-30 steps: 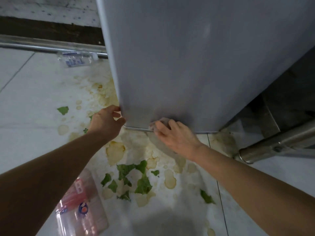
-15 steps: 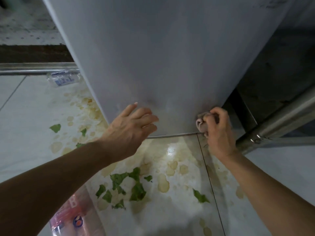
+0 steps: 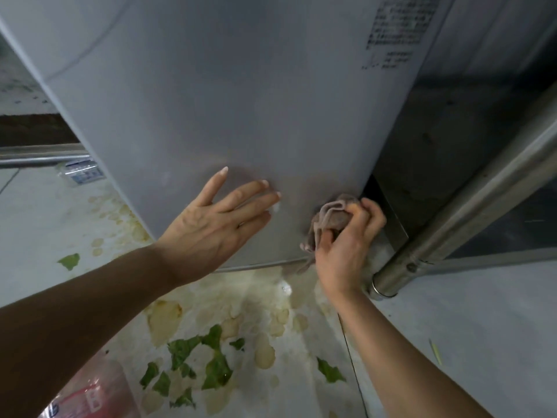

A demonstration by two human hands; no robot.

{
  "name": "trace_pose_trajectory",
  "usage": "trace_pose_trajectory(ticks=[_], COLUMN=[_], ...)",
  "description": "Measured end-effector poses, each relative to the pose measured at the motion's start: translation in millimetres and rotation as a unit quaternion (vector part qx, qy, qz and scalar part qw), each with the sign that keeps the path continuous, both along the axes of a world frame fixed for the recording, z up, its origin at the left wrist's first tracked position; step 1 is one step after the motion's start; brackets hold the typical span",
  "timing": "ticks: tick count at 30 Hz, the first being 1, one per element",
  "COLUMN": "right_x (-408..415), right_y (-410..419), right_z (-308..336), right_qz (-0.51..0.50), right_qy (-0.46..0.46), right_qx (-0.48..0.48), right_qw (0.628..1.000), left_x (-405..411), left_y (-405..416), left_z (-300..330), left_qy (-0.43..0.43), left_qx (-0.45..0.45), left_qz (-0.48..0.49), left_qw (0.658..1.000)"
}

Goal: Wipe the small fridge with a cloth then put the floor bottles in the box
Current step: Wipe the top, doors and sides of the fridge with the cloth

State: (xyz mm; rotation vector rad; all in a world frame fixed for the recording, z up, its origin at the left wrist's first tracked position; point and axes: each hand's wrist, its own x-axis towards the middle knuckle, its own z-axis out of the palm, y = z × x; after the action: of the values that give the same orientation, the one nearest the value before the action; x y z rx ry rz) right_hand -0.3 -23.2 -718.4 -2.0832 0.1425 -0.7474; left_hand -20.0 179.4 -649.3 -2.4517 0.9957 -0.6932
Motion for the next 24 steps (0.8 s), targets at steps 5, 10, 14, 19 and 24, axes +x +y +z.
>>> trace_pose_trajectory(ticks=[5,10,14,19,24], right_x=[21,35,38,35,31], right_y=[-8,-22,-27,-29,-24], right_z=[51,39,3,-38,-70], right_qz=[-0.011,0.022,0.047,0.035,0.035], right_qy=[-0.092,0.005,0.1,0.183,0.284], right_qx=[0.075,0.165,0.19,0.16,0.164], right_qw=[0.993,0.986,0.976,0.969,0.944], left_x=[5,18,22,25,17], left_y=[-16,-20,-19,-21,-19], left_z=[-7,-14,-24,-26,-35], left_qy=[-0.014,-0.022,-0.023,-0.023,-0.013], left_qx=[-0.021,-0.03,-0.052,-0.061,-0.038], left_qz=[-0.011,-0.01,-0.005,-0.013,-0.013], left_qw=[1.0,0.999,0.998,0.998,0.999])
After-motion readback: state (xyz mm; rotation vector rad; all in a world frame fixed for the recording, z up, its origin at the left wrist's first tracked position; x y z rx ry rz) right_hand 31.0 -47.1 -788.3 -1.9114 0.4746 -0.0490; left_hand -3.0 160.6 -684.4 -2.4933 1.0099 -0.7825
